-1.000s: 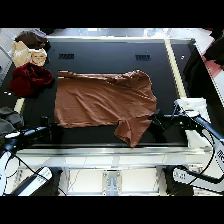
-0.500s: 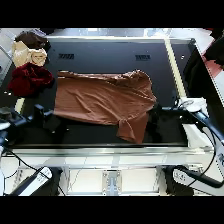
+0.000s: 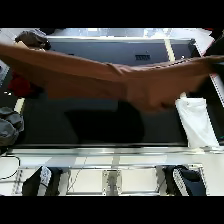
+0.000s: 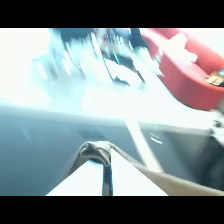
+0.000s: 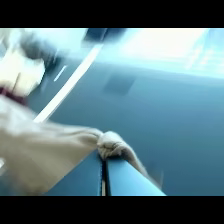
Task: Fold the shirts.
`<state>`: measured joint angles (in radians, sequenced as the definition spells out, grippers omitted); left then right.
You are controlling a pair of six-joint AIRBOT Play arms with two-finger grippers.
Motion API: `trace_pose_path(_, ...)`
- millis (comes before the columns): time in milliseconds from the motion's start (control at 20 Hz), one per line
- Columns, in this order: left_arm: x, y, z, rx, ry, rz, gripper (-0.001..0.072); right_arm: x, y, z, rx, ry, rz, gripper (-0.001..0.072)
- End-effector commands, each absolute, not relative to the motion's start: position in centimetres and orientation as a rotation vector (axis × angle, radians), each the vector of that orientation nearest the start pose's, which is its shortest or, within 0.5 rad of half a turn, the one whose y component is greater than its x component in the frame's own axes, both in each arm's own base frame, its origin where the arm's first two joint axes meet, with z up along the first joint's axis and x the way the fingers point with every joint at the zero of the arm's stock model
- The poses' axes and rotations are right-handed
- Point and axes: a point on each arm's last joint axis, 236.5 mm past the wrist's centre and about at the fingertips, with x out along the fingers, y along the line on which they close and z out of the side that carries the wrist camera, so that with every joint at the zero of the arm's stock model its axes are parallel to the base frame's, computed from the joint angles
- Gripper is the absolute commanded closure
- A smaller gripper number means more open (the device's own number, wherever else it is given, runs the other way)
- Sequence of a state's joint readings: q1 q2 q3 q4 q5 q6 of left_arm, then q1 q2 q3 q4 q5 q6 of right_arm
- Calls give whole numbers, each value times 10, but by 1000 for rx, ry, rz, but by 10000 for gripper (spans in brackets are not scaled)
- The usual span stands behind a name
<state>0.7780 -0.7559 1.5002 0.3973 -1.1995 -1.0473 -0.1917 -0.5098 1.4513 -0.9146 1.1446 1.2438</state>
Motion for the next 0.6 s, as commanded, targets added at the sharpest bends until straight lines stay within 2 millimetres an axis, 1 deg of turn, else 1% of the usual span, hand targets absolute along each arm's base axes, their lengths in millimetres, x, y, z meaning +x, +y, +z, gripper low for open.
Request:
trace_pose_path(0,259,-8,511,-10,-61,-137,699,138,68,505,-121,-143,208,701)
trace_pose_path(50,263,2,512,-12,-35,-98,699,140,57,512,-145,-150,157,701)
trace_pose_path(100,271,11,506,-31,8,-78,699,150,47,512,-148,-132,124,701)
trace_pose_path(150,284,11,491,-65,69,-118,699,168,41,505,-135,-86,114,701)
trace_pose_path(200,301,8,468,-95,155,-179,699,194,37,486,-110,6,124,701)
trace_pose_path(250,320,3,445,-123,240,-243,700,222,35,462,-89,115,147,701)
trace_pose_path(300,343,-1,416,-142,336,-296,700,253,36,434,-61,235,183,700)
trace_pose_path(350,367,0,384,-145,438,-304,700,285,37,407,-26,336,223,700)
trace_pose_path(400,394,3,342,-144,565,-279,700,319,42,377,29,432,279,700)
trace_pose_path(450,415,5,302,-137,684,-248,700,353,49,345,77,520,340,701)
trace_pose_path(500,437,3,261,-102,787,-233,700,382,54,311,111,601,389,701)
trace_pose_path(550,455,2,226,-73,867,-223,699,410,56,274,145,684,408,701)
